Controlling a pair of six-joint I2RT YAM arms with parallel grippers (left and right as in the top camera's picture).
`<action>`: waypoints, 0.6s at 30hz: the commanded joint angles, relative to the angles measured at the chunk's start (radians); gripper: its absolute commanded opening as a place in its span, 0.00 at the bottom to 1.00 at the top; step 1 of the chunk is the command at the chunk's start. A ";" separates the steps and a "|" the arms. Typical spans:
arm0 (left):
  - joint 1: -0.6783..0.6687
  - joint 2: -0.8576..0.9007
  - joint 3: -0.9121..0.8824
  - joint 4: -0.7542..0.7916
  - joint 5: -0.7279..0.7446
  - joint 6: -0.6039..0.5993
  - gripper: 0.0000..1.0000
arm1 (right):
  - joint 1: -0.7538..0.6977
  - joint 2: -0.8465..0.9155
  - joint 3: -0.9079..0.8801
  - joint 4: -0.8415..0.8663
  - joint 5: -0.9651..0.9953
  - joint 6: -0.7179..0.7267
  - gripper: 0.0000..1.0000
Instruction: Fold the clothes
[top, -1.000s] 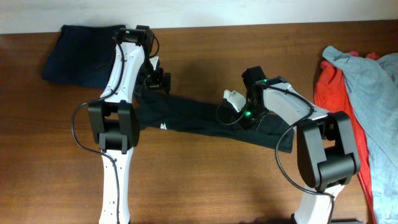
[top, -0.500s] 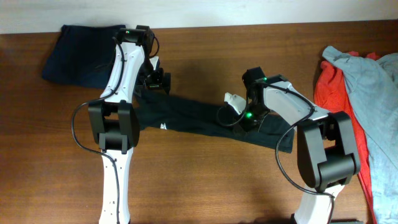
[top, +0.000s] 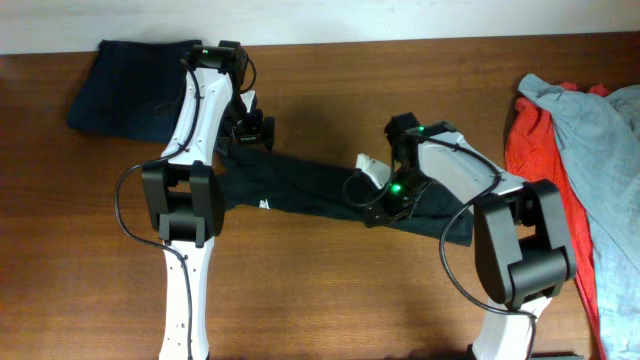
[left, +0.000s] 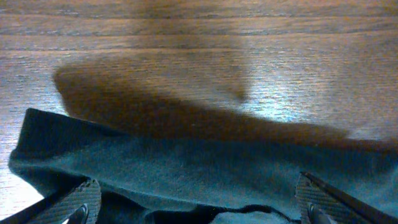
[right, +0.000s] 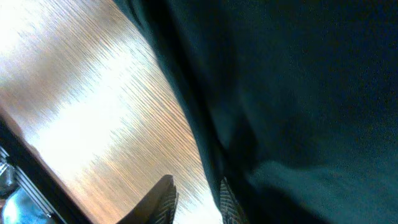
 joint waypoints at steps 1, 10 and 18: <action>0.000 -0.015 -0.004 0.003 -0.006 0.005 0.99 | 0.045 0.000 -0.018 0.010 -0.019 0.010 0.33; 0.000 -0.015 -0.004 0.003 -0.007 0.005 0.99 | -0.001 -0.003 0.165 -0.093 0.037 0.109 0.32; 0.000 -0.015 -0.004 0.003 -0.006 0.005 0.99 | -0.071 0.000 0.118 -0.017 0.180 0.175 0.32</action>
